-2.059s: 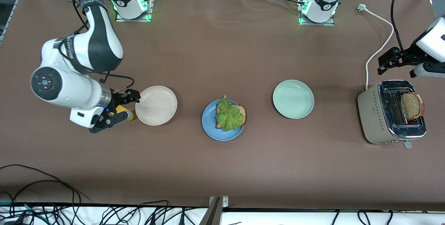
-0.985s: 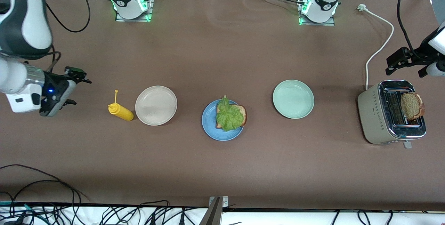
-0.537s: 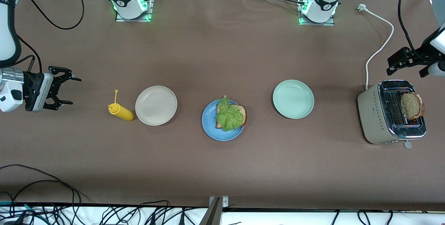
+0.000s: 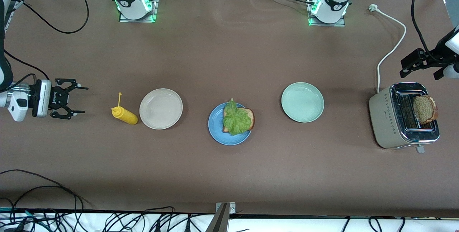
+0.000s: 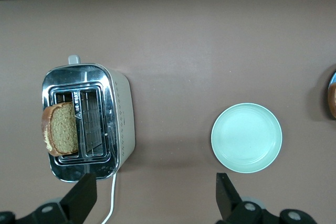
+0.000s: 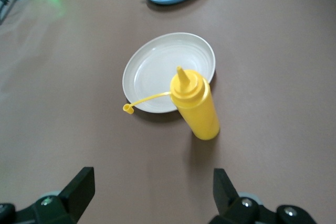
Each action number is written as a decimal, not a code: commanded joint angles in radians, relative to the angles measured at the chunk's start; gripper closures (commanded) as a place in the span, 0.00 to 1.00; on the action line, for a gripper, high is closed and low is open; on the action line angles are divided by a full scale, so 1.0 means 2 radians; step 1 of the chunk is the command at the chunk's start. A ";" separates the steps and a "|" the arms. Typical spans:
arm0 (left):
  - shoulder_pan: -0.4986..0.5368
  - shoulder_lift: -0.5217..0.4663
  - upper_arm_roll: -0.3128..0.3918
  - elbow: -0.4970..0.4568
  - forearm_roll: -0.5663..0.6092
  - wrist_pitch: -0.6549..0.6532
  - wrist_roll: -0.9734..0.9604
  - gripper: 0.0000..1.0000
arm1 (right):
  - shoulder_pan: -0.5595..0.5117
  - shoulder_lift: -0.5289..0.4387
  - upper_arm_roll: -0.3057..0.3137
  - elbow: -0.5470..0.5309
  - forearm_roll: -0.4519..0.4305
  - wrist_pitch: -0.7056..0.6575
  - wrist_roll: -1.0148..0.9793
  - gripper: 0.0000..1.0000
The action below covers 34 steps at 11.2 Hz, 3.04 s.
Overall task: Make sandwich in blue plate with both arms
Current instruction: 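Position the open right gripper beside the yellow mustard bottle, then close the right gripper around the yellow mustard bottle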
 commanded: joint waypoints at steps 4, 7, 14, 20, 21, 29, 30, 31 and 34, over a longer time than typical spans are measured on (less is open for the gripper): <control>0.003 0.004 0.000 0.011 -0.007 -0.002 0.008 0.00 | -0.101 0.073 0.098 0.011 0.051 -0.012 -0.122 0.00; 0.006 0.004 0.000 0.011 -0.008 -0.002 0.008 0.00 | -0.140 0.105 0.135 0.011 0.050 0.013 -0.189 0.00; 0.006 0.004 0.000 0.018 -0.008 -0.002 0.008 0.00 | -0.149 0.168 0.164 0.019 0.115 0.026 -0.271 0.00; 0.005 0.004 0.000 0.018 -0.008 -0.002 0.008 0.00 | -0.148 0.202 0.189 0.045 0.124 0.045 -0.288 0.00; 0.006 0.004 0.000 0.018 -0.007 -0.002 0.008 0.00 | -0.149 0.205 0.189 0.047 0.124 0.046 -0.296 0.00; 0.004 0.004 -0.002 0.018 -0.005 -0.002 0.008 0.00 | -0.147 0.232 0.211 0.054 0.139 0.071 -0.313 0.00; 0.004 0.004 -0.002 0.018 -0.004 -0.002 0.008 0.00 | -0.147 0.234 0.216 0.054 0.139 0.074 -0.313 0.00; 0.004 0.004 -0.002 0.018 -0.004 -0.002 0.008 0.00 | -0.147 0.235 0.216 0.054 0.141 0.077 -0.314 0.00; 0.004 0.005 -0.002 0.018 -0.004 -0.002 0.011 0.00 | -0.147 0.246 0.218 0.054 0.142 0.083 -0.329 0.00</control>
